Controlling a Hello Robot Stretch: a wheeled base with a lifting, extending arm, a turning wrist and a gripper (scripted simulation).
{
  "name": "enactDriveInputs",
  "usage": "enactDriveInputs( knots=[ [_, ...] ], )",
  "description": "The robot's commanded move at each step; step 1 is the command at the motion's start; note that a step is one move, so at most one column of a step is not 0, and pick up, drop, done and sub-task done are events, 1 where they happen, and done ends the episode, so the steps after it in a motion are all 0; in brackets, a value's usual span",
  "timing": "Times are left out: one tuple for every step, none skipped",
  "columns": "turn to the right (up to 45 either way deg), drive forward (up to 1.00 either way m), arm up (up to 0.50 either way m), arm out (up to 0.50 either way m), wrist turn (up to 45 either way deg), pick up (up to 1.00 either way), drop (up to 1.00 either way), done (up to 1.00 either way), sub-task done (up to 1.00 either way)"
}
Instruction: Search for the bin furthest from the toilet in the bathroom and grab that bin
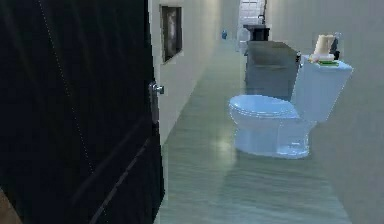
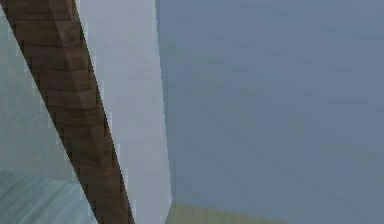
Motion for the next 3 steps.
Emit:
enactDriveInputs(
  knots=[
    [15.0, 0.00, 0.00, 0.00, 0.0, 0.00, 0.00, 0.00, 0.00],
    [0.0, 1.00, 0.00, 0.00, 0.0, 0.00, 0.00, 0.00, 0.00],
    [6.0, 0.00, 0.00, 0.00, 0.0, 0.00, 0.00, 0.00, 0.00]
  ],
)
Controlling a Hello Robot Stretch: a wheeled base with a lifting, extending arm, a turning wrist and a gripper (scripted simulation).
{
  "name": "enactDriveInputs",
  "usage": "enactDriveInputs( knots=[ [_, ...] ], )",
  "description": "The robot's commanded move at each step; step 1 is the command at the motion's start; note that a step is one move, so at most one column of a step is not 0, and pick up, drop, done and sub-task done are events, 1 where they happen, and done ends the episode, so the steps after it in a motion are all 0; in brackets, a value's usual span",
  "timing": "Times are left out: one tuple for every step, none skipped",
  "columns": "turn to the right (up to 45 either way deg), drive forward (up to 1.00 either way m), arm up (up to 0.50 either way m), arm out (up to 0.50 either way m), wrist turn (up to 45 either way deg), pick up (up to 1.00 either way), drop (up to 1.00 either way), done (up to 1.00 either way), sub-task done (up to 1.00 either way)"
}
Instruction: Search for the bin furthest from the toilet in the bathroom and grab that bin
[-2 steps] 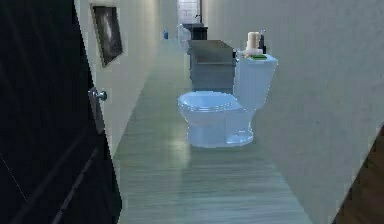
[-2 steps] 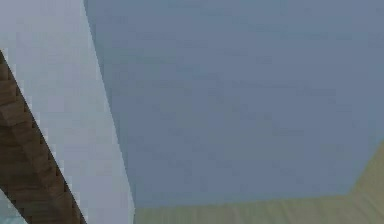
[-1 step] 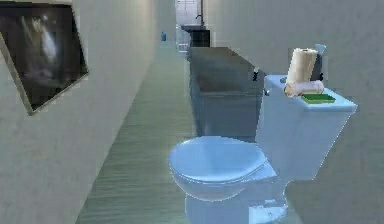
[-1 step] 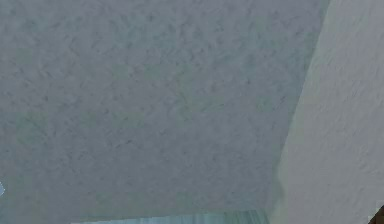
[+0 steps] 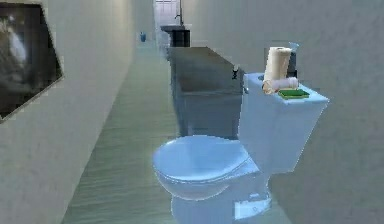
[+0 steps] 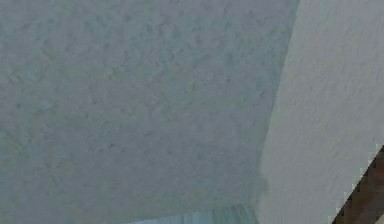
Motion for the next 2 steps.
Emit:
enactDriveInputs(
  knots=[
    [0.0, 0.20, 0.00, 0.00, 0.0, 0.00, 0.00, 0.00, 0.00],
    [-36.0, 0.00, 0.00, 0.00, 0.0, 0.00, 0.00, 0.00, 0.00]
  ],
)
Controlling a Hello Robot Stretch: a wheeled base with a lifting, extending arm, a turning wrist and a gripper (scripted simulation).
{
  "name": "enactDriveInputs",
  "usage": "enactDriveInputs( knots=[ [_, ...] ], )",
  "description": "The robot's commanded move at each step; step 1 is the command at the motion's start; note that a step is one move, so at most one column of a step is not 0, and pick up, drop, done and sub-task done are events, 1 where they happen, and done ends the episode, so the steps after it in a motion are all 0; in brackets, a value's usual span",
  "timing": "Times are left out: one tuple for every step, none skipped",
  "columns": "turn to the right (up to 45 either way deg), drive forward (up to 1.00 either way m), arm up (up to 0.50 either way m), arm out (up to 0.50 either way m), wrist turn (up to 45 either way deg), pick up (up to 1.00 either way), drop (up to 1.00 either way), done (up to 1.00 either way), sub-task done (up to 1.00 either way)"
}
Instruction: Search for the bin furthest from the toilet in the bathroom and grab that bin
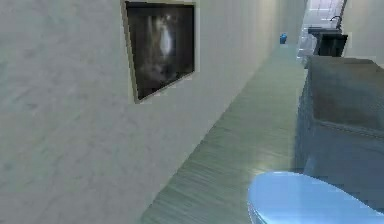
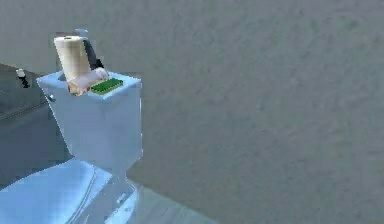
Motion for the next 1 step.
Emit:
enactDriveInputs(
  knots=[
    [0.0, 1.00, 0.00, 0.00, 0.0, 0.00, 0.00, 0.00, 0.00]
  ],
)
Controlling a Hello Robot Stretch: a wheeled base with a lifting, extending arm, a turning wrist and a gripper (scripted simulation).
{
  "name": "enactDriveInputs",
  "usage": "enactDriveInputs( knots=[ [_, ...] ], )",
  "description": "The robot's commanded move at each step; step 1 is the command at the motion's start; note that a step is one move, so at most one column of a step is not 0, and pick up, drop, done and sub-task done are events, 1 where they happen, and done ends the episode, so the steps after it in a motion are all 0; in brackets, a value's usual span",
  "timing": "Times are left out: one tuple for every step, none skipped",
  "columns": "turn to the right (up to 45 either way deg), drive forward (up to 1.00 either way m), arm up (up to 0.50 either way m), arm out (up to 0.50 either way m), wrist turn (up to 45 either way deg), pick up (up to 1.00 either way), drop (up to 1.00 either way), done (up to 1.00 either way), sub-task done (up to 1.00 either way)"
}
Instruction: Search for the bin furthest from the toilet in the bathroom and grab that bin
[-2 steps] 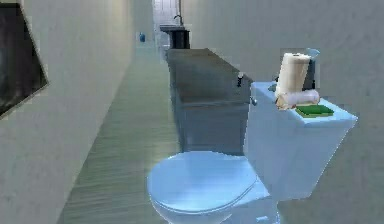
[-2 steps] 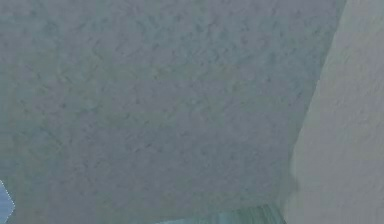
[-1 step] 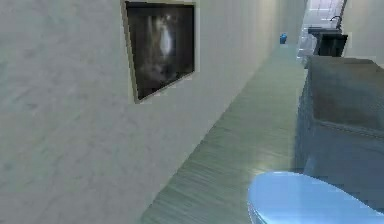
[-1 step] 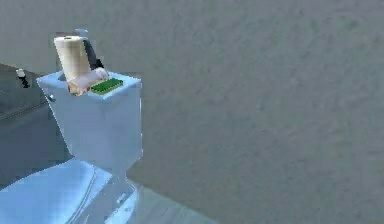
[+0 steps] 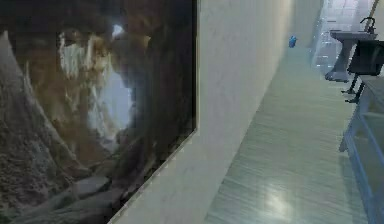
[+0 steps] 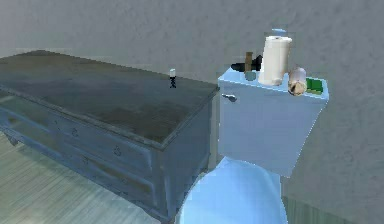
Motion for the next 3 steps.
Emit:
enactDriveInputs(
  knots=[
    [27.0, 0.00, 0.00, 0.00, 0.0, 0.00, 0.00, 0.00, 0.00],
    [0.0, 0.15, 0.00, 0.00, 0.0, 0.00, 0.00, 0.00, 0.00],
    [6.0, 0.00, 0.00, 0.00, 0.0, 0.00, 0.00, 0.00, 0.00]
  ],
)
